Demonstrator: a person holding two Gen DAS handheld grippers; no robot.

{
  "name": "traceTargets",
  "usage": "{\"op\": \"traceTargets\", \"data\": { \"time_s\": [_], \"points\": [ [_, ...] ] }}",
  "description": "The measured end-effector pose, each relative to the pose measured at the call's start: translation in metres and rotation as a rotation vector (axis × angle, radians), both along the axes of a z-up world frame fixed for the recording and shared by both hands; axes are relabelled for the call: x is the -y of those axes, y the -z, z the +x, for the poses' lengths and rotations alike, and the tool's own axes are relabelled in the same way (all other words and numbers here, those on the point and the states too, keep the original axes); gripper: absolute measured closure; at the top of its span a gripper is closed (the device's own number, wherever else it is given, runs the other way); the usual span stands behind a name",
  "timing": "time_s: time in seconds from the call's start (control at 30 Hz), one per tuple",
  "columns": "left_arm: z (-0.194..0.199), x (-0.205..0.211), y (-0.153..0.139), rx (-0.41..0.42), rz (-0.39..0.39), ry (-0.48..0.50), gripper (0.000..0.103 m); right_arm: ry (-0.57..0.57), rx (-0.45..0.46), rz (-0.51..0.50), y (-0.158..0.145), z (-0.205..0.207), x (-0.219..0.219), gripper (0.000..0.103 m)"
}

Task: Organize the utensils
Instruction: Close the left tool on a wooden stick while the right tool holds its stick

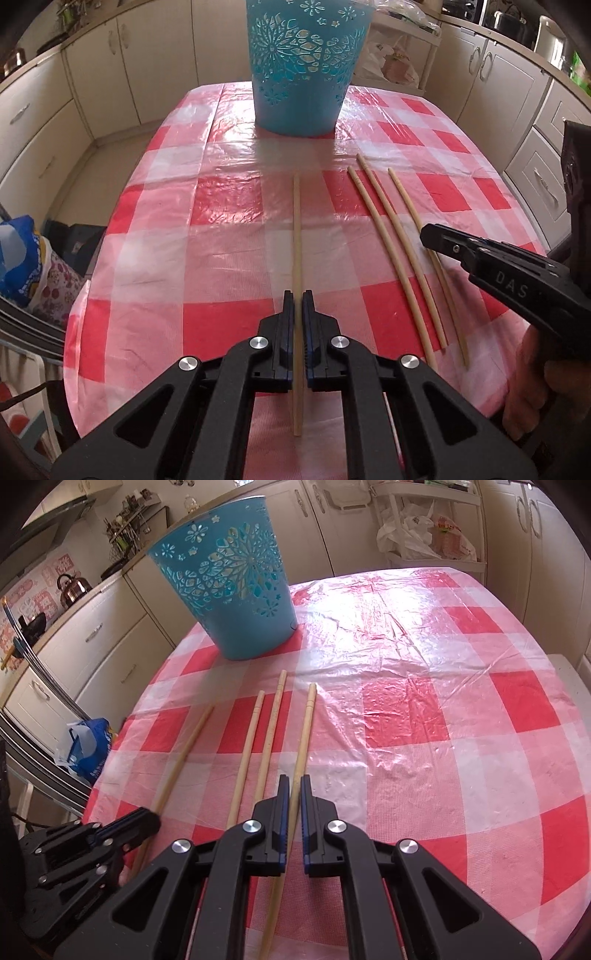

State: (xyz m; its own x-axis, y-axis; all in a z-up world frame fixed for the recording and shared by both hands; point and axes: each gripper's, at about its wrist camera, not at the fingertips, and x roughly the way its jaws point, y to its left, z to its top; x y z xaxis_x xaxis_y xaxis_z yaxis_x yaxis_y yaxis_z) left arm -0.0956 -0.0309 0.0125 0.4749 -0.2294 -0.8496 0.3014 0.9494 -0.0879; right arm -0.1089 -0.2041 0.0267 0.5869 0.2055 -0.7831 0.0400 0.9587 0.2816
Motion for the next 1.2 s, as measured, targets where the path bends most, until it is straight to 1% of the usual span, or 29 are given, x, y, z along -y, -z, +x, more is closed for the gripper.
{"op": "traceTargets", "data": {
  "time_s": [0.1,0.17,0.27,0.37,0.5,0.57,0.6,0.73,0.87,1.03,1.1,1.13,1.2],
  "points": [
    [0.010,-0.001,-0.006,0.015,-0.001,-0.003,0.094,0.000,-0.004,-0.039,-0.001,0.007,-0.002,0.087],
    [0.019,0.001,-0.010,0.031,0.000,-0.008,0.086,0.006,-0.012,-0.050,-0.001,0.013,-0.001,0.087],
    [0.033,0.009,-0.013,0.054,0.014,0.000,0.080,-0.004,-0.015,-0.071,-0.001,0.021,-0.003,0.087],
    [0.044,0.020,-0.008,0.047,0.032,0.022,0.079,-0.022,-0.013,-0.107,-0.001,0.027,-0.007,0.087],
    [0.049,0.033,0.004,0.037,0.068,0.048,0.079,-0.053,-0.005,-0.183,-0.001,0.030,-0.014,0.088],
    [0.047,0.035,0.006,0.055,0.085,0.053,0.079,-0.062,-0.003,-0.219,0.000,0.029,-0.017,0.093],
    [0.047,0.036,0.006,0.060,0.088,0.054,0.079,-0.064,-0.005,-0.214,0.000,0.029,-0.016,0.095],
    [0.047,0.034,0.006,0.059,0.080,0.052,0.081,-0.064,-0.024,-0.184,-0.001,0.027,-0.009,0.097],
    [0.046,0.034,0.006,0.064,0.085,0.047,0.081,-0.073,-0.040,-0.203,-0.002,0.023,-0.011,0.097],
    [0.044,0.035,0.007,0.081,0.089,0.043,0.081,-0.088,-0.032,-0.259,-0.001,0.023,-0.019,0.097],
    [0.044,0.035,0.007,0.083,0.081,0.050,0.088,-0.085,-0.033,-0.248,-0.001,0.023,-0.017,0.097],
    [0.043,0.035,0.007,0.079,0.075,0.055,0.095,-0.080,-0.037,-0.239,-0.001,0.023,-0.016,0.097],
    [0.042,0.035,0.007,0.076,0.073,0.060,0.096,-0.077,-0.046,-0.238,-0.002,0.021,-0.016,0.097]
  ]
}}
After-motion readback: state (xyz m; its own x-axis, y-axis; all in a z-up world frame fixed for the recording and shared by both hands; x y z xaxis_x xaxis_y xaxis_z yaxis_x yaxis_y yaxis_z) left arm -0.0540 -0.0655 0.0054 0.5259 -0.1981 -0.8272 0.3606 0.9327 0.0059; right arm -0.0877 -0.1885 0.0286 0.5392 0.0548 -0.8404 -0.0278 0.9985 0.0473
